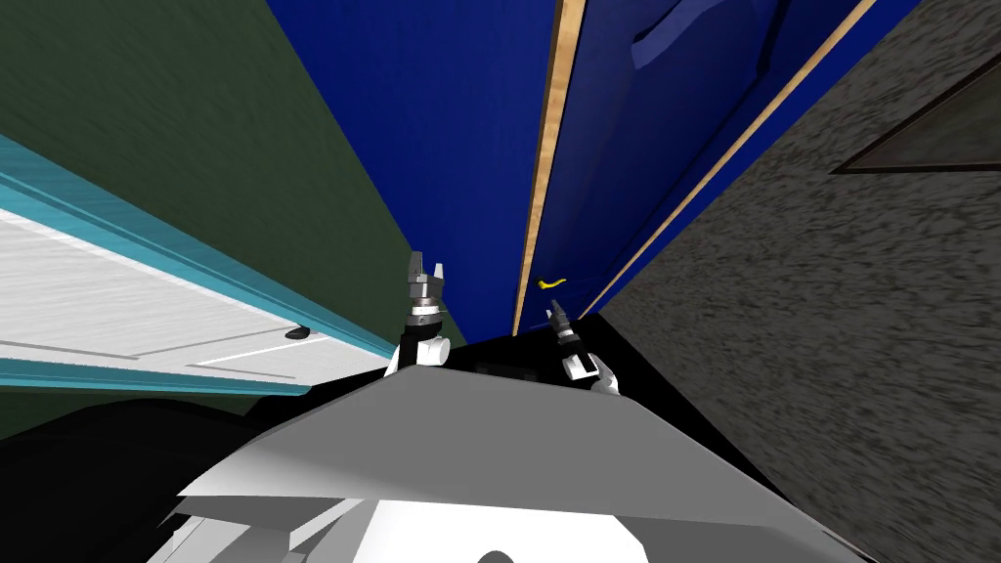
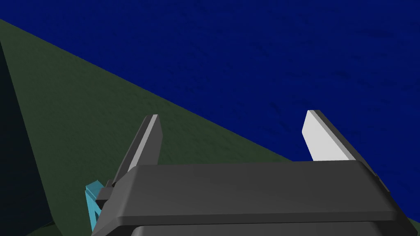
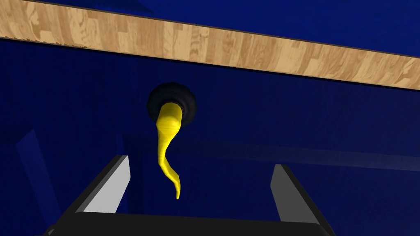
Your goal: Push the door open
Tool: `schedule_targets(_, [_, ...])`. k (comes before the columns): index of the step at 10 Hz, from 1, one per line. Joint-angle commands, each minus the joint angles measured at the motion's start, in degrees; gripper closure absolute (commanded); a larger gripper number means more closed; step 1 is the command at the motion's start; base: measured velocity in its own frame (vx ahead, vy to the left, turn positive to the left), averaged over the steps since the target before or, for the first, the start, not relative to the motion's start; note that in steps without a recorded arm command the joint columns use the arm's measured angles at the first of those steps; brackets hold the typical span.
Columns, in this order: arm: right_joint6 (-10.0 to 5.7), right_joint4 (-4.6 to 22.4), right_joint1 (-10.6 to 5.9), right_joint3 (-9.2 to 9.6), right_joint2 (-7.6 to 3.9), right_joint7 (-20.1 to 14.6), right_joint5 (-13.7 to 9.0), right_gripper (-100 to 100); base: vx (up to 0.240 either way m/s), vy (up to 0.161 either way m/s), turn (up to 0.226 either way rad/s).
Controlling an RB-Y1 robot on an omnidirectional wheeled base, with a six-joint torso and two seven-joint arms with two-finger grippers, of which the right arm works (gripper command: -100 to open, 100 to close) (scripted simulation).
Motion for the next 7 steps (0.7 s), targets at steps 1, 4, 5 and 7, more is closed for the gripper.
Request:
schedule_targets(1, [-0.60, 1.9, -0.78, 0.49, -0.39, -0.2, -0.1, -100, 0.043, -0.125, 0.063])
schedule_targets(4, [-1.20, 4.8, -1.92, 1.43, -1.14, -0.4, -0.4, -100, 0.054, -0.105, 0.066])
schedule_targets(5, [-1.47, 6.1, -2.42, 1.85, -1.46, -0.5, -0.5, -100, 0.071, -0.164, 0.096])
schedule_targets(7, [-1.99, 8.5, -3.39, 2.65, -2.09, -0.6, -0.7, -100, 0.091, -0.157, 0.102])
